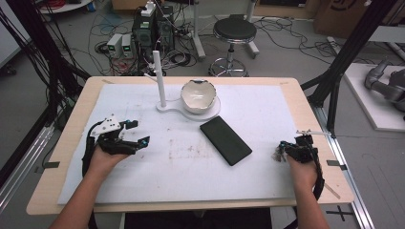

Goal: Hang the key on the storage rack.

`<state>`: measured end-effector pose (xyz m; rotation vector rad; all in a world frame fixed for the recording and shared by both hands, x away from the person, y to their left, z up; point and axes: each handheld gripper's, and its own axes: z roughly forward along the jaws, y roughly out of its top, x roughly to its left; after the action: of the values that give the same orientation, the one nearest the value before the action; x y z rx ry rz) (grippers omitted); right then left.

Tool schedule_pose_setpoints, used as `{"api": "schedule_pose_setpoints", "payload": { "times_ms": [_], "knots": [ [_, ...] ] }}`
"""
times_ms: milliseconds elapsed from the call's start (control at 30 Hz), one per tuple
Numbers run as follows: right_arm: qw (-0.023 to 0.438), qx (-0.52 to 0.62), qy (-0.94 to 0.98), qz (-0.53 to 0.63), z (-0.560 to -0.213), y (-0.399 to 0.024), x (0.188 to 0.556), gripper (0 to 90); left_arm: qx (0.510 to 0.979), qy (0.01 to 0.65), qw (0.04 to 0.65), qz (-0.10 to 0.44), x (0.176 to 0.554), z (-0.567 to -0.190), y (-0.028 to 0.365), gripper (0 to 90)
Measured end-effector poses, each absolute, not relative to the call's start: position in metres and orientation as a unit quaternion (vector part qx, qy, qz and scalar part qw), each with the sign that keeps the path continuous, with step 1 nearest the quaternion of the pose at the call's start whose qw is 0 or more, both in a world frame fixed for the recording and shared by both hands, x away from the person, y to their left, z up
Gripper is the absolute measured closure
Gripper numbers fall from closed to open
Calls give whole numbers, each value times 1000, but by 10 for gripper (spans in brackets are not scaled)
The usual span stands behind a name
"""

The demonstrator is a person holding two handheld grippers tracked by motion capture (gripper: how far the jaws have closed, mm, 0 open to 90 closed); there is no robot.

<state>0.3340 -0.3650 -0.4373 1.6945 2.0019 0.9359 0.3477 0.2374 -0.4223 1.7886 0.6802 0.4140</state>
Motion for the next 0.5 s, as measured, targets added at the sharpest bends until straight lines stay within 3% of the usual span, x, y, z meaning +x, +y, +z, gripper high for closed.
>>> {"api": "schedule_pose_setpoints", "payload": {
  "times_ms": [500],
  "knots": [
    [212, 555, 723, 352, -415, -357, 329, 900, 757, 287, 559, 178, 347, -422, 237, 149]
  ]
}}
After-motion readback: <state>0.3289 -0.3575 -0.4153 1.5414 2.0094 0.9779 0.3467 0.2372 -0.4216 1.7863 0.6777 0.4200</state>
